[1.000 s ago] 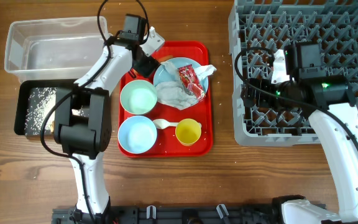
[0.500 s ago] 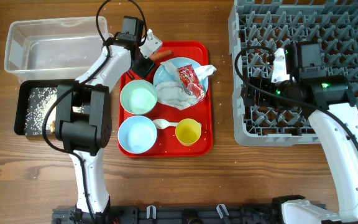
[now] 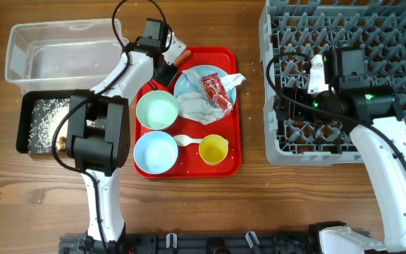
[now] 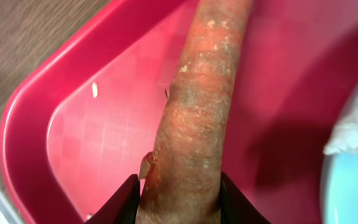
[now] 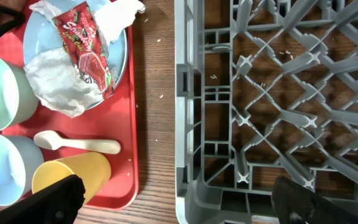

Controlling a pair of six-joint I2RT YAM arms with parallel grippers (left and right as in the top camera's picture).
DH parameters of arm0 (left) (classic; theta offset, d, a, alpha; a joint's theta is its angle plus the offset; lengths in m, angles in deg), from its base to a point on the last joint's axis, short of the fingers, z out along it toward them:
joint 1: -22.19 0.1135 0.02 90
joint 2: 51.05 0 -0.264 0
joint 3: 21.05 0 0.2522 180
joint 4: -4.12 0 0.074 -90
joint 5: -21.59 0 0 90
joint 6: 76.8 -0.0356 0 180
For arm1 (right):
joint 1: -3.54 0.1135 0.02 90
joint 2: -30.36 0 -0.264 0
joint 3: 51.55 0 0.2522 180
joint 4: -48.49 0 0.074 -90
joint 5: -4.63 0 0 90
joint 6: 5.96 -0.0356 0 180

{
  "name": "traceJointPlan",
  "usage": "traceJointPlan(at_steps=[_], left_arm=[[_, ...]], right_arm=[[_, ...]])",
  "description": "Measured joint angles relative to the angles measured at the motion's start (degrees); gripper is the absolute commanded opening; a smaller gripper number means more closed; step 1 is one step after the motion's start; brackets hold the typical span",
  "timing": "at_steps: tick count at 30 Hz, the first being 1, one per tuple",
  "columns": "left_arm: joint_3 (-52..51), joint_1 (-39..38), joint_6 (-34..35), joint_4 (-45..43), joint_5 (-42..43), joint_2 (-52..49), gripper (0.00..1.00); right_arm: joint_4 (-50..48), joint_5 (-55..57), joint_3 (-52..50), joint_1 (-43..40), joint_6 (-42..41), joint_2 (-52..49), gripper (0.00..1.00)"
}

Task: Sort waste into correct bins and load items into the dishwasher rack
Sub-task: 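Grasp the carrot on the red tray with the left gripper, then place the carrot onto the black tray and release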

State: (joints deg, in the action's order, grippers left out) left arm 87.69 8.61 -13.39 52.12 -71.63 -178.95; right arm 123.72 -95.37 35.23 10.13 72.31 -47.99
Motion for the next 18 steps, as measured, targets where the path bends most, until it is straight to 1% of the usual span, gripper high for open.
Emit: traceJointPlan(at_steps=[2, 3, 4, 7, 10, 13, 17, 18], left_arm=[[1.6, -0.2, 4.0, 1.3, -1.6, 0.0, 0.19], [2.2, -0.2, 5.7, 1.7, -1.9, 0.2, 0.19], [3.0, -0.1, 9.2, 2.2, -2.6, 0.7, 0.17], [4.1, -0.1, 13.9, 6.1, -3.5, 6.0, 0.16], [5.0, -0.1, 19.7, 14.6, -3.8, 18.2, 0.16], [5.5, 0.0, 23.6, 23.1, -3.9, 26.8, 0.16], [5.7, 1.1, 27.5, 35.9, -3.8, 33.7, 0.16], [5.7, 1.9, 28.2, 40.8, -3.9, 34.6, 0.16]], right_arm=[[0.0, 0.0, 0.0, 0.0, 0.0, 0.0, 1.0], [0.0, 0.0, 0.0, 0.0, 0.0, 0.0, 1.0], [0.0, 0.0, 0.0, 0.0, 0.0, 0.0, 1.0], [0.0, 0.0, 0.0, 0.0, 0.0, 0.0, 1.0], [-0.1, 0.0, 0.0, 0.0, 0.0, 0.0, 1.0], [0.0, 0.0, 0.0, 0.0, 0.0, -0.1, 1.0], [0.1, 0.0, 0.0, 0.0, 0.0, -0.1, 1.0], [0.1, 0.0, 0.0, 0.0, 0.0, -0.1, 1.0]])
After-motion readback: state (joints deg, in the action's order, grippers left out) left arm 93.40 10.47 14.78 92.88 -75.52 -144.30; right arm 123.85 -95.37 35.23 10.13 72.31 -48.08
